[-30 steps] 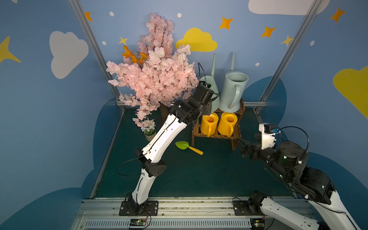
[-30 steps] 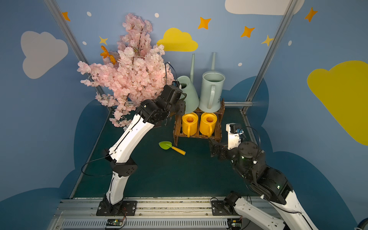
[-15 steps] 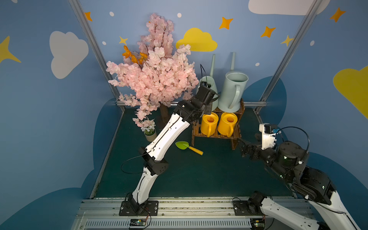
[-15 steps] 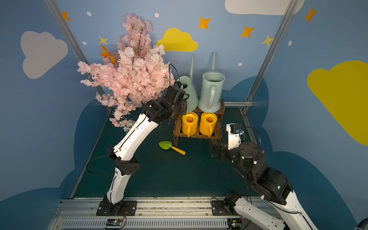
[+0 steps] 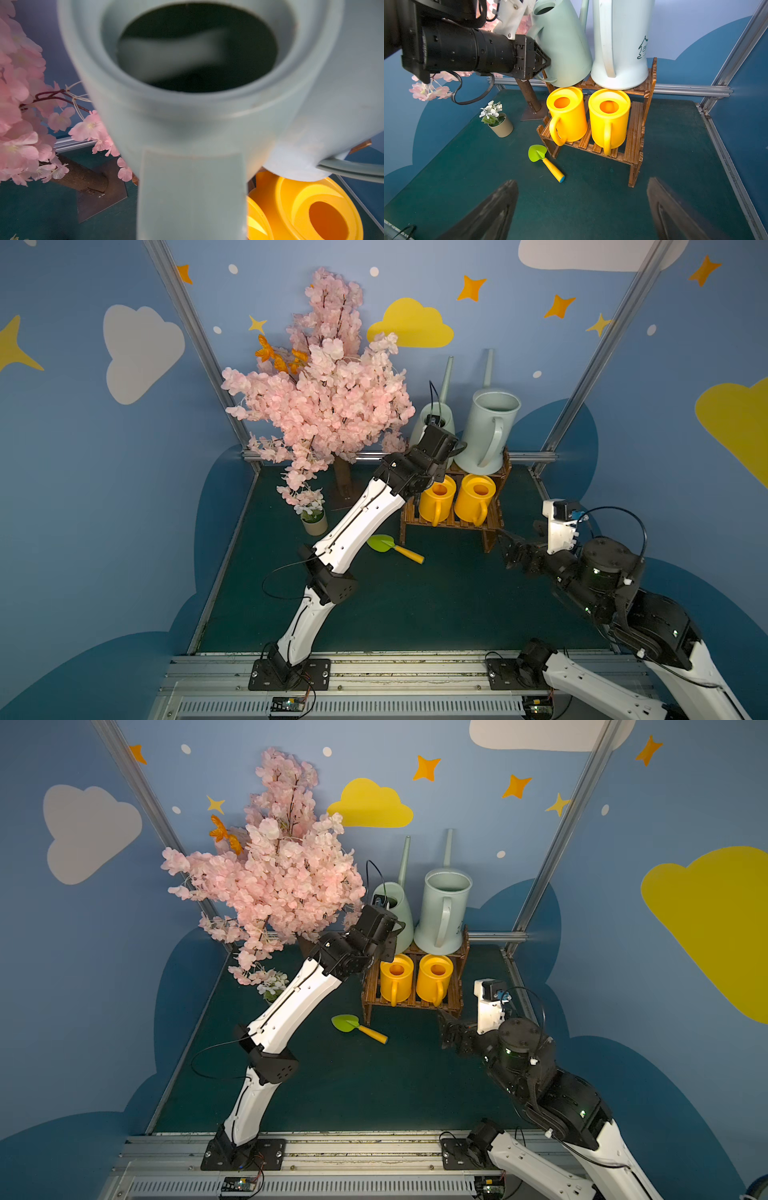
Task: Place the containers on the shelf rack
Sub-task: 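Place the container on the shelf.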
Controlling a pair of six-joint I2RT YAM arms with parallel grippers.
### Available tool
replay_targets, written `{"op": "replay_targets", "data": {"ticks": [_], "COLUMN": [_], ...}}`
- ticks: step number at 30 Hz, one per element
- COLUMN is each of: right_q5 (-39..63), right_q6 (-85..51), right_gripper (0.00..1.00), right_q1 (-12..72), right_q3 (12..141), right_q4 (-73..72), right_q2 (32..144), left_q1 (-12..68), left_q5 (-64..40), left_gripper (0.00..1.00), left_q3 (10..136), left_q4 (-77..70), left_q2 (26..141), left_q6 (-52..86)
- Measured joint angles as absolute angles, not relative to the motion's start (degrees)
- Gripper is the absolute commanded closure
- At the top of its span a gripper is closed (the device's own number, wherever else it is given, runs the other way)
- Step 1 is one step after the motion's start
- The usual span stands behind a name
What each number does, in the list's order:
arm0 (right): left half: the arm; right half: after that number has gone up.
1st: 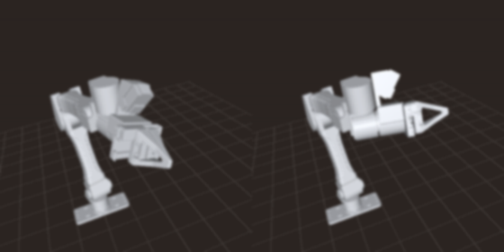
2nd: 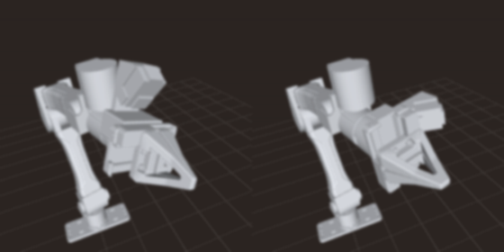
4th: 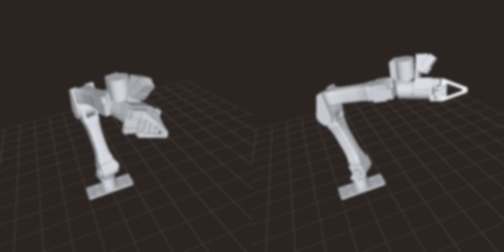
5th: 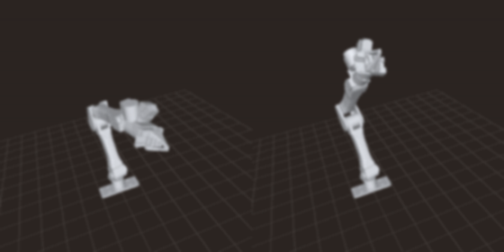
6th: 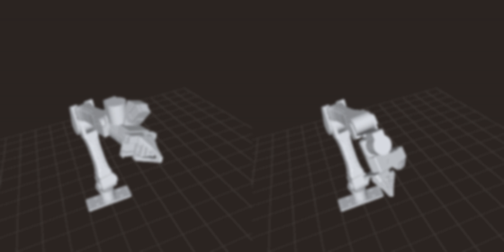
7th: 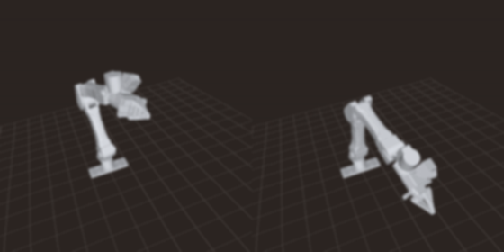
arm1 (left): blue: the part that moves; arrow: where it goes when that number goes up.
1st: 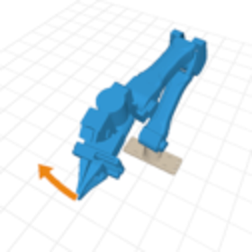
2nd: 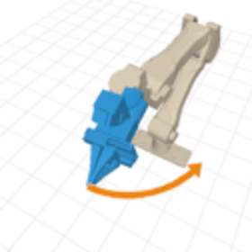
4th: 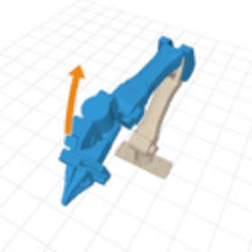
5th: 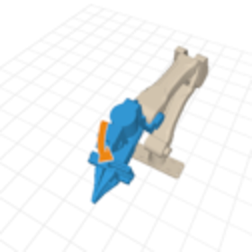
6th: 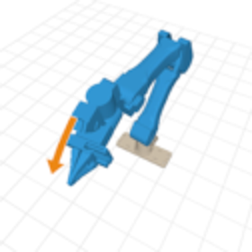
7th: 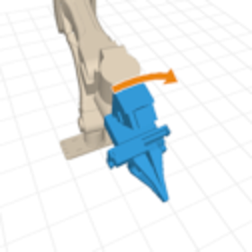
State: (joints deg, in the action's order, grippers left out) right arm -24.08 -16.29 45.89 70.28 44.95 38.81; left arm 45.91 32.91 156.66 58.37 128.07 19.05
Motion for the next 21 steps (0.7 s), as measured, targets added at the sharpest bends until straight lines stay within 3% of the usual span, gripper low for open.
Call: {"op": "replay_targets", "data": {"ticks": [3,7,10,21], "right_q5": [-24.18,-24.25,-24.36,-24.45], "right_q6": [-16.29,-16.29,-16.29,-16.29], "right_gripper": [0.02,0.02,0.02,0.02], "right_q1": [45.89,45.89,45.89,45.89], "right_q3": [70.22,70.11,70.0,69.93], "right_q4": [44.95,44.95,44.97,44.97], "right_q2": [38.57,38.46,38.46,38.48], "left_q1": [45.98,46.17,46.24,46.28], "left_q5": [33.23,33.78,34.13,34.54], "left_gripper": [0.96,0.81,0.76,0.75], "left_q3": [156.66,156.66,156.66,156.66], "left_q4": [58.33,58.24,58.17,57.23], "left_q2": [128.2,128.29,128.35,128.6], "left_q6": [18.98,18.83,18.81,18.57]}}
